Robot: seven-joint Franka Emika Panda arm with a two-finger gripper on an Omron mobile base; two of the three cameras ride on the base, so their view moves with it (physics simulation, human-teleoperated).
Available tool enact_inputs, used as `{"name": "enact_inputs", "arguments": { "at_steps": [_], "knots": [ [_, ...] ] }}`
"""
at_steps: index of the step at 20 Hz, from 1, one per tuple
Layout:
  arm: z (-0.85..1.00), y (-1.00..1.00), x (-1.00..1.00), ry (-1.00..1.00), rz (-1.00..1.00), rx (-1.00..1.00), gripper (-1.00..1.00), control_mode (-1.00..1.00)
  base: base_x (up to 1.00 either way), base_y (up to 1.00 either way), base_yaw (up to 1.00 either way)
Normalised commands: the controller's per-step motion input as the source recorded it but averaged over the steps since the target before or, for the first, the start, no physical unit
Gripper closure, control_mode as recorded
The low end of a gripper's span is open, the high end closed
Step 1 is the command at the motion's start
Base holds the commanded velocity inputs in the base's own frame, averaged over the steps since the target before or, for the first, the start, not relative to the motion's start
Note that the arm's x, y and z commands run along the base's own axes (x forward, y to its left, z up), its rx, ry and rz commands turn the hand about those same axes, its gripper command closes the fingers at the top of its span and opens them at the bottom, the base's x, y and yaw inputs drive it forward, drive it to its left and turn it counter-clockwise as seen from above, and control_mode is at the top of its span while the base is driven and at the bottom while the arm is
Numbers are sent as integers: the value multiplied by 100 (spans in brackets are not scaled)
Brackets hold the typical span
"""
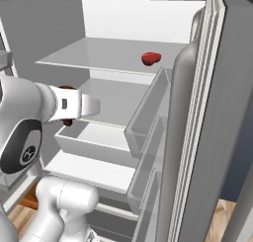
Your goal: Gather the eggplant and carrot from the fridge and place them on a tray on the dining counter. Then gather the steak and chicken drumstick from the fridge and place them on the other tray.
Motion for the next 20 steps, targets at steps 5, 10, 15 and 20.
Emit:
{"name": "enact_inputs", "arguments": {
  "at_steps": [5, 10, 15, 20],
  "knots": [
    [0, 0, -5, -1, 0, 0, 100, -100, 0, 0, 0],
    [0, 0, -10, -2, 0, 0, 100, 100, -54, 0, 0],
    [0, 0, 0, 0, 0, 0, 100, 100, -75, 1, 0],
    [0, 0, 0, 0, 0, 0, 100, 100, -77, 0, -3]
  ]
}}
